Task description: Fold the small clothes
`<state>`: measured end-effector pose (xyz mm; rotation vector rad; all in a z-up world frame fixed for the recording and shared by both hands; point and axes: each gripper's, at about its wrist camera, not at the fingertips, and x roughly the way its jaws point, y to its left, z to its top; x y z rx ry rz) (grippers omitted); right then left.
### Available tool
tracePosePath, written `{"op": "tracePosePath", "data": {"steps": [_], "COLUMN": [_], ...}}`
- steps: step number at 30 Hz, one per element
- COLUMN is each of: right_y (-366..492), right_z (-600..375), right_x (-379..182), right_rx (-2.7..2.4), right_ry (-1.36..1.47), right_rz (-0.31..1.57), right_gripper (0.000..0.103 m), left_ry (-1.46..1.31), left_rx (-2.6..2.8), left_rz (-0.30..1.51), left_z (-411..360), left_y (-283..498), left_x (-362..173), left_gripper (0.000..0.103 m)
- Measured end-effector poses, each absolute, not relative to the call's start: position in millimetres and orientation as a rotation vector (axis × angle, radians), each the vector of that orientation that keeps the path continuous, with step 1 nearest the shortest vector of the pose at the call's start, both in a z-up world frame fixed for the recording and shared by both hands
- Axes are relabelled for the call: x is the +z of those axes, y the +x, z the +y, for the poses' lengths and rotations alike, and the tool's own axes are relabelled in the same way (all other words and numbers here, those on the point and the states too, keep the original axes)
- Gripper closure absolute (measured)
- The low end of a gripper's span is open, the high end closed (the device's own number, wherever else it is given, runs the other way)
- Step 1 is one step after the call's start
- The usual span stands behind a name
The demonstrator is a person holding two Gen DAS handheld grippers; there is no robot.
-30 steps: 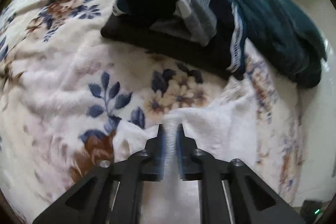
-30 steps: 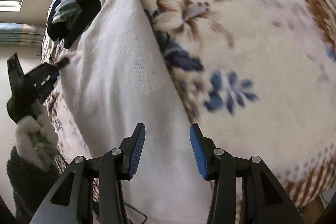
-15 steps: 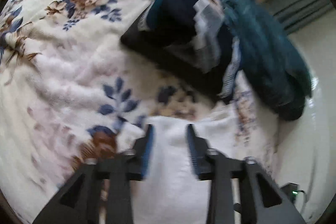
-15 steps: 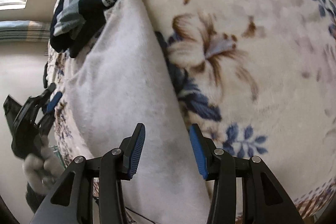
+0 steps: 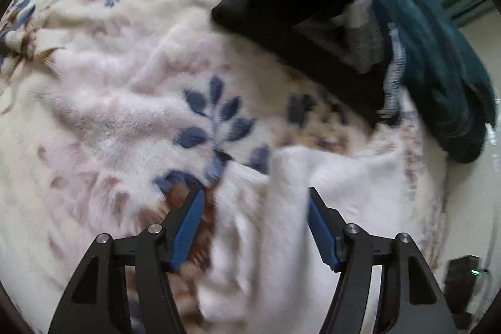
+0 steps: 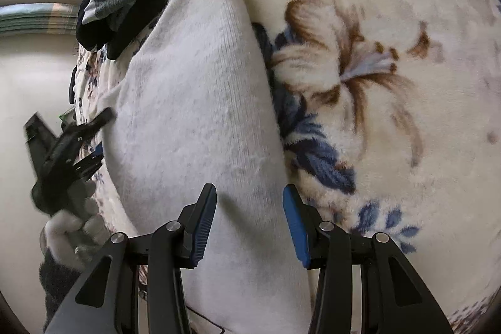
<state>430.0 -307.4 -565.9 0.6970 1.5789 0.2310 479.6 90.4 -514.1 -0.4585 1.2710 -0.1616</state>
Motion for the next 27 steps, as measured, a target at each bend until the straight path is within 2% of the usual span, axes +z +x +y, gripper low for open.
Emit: {"op": "tracePosePath", "data": {"steps": [2,4,6,12,16,21,27], "right_y": [420,406,387,309,246,167,116], "right_z": [-312,-316,-316,-308,-299,-288,-271], "right_x": [-564,-561,-558,-549,-555,-585,-623], "right_rx": [0.232,0.241,0.251,0.264,0.246,0.164,0.167], "right_ry": [0.718,0.74,0.749,0.736,0.728,0.752,0.888], "right_rz": [1.587,1.592,1.611,1.688,1.752,1.831,1.829], "right_gripper": [0.055,0.042,0.041,0.041,0.041,0.041,0.041], "left_ry": [-0.467,-0.466,-0.467,-0.436,-0.396,-0.314,-0.321], "left_rx": [-0.181,-0.192,-0.205,-0.199,-0.198,-0.206,-0.283], "left_rz": [1.267,1.261,1.25,1.332,1.461,1.635,1.698], "left_z": [89,89,91,102,111,108,95], "left_y": [462,439,413,328,264,195,161], "left_x": [-495,-479,-469,-460,-482,-537,-570], "left_gripper": [0.039,0.028,0.025,0.025,0.025,0.025,0.025]}}
